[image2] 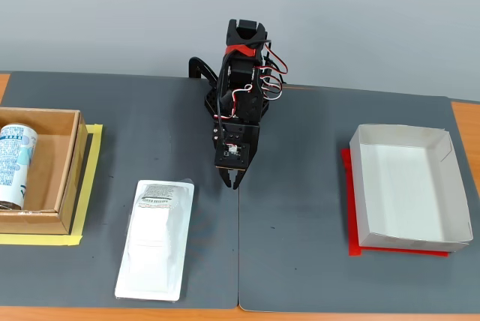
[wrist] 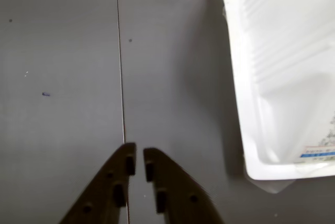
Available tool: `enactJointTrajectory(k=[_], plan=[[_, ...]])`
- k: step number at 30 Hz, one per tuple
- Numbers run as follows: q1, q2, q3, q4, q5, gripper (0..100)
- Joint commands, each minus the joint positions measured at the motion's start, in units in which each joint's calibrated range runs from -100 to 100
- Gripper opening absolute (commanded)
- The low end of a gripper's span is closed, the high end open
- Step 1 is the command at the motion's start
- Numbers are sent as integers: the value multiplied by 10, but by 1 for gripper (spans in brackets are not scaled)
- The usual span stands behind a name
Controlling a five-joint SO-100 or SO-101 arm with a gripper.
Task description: Pick the sandwich and put it in the gray box
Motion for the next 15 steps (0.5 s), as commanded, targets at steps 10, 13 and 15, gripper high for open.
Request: enactJointTrajectory(k=[10,13,15], plan=[[-2,-5,2,0,-2,2],[-19,-3,-24,20,1,2],[-29,3,-52,36,2,2]])
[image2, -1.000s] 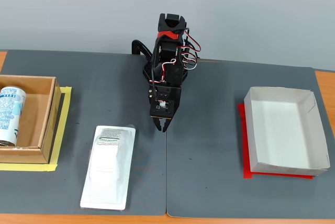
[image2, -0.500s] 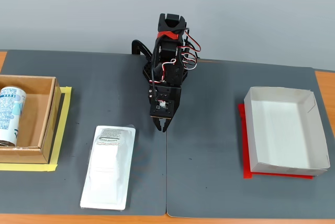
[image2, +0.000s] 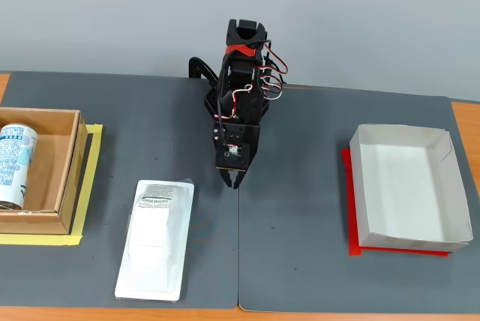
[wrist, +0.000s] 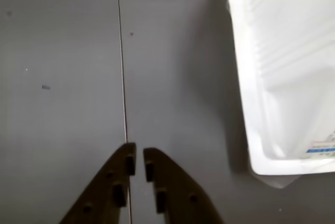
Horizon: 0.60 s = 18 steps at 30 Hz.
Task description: Pick the sandwich and put it in the gray box
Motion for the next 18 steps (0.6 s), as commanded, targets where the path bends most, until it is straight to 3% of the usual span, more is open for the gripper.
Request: enactJointTrajectory(k=[1,11,18], plan=[[-24,2,-44,20,1,2],[-57,14,-188,40,-2,2],[-54,195,-313,40,2,2]])
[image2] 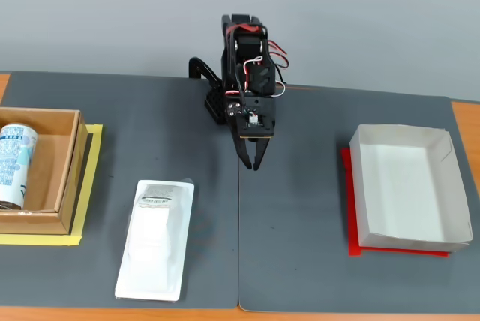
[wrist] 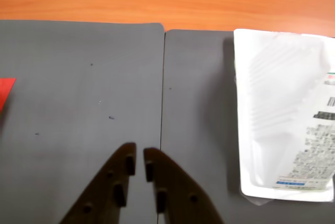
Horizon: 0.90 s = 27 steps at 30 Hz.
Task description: Pick the sandwich and put it in the gray box
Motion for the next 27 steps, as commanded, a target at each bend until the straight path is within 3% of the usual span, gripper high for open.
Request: enactJointTrajectory(k=[1,9,15,22,27], plan=[[3,118,-97,1,4,2],[62,311,-309,95,-1,5],[114,390,-395,138,3,22],[161,439,-421,131,4,34],[181,480,-441,132,29,47]])
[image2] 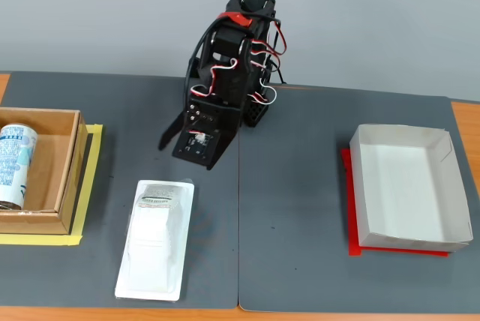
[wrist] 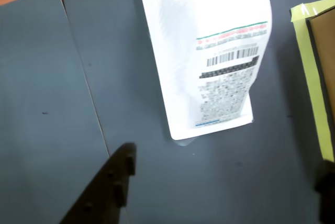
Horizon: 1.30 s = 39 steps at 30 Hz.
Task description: Pick the sandwich and put it in the gray box
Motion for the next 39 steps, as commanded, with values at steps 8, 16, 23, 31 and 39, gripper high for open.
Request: enactJointTrajectory(k=[8,16,23,31,39], plan=[[8,160,-191,2,55,52],[8,270,-299,2,79,52],[11,331,-320,2,88,53],[1,369,-319,2,88,53],[2,412,-320,-5,94,53]])
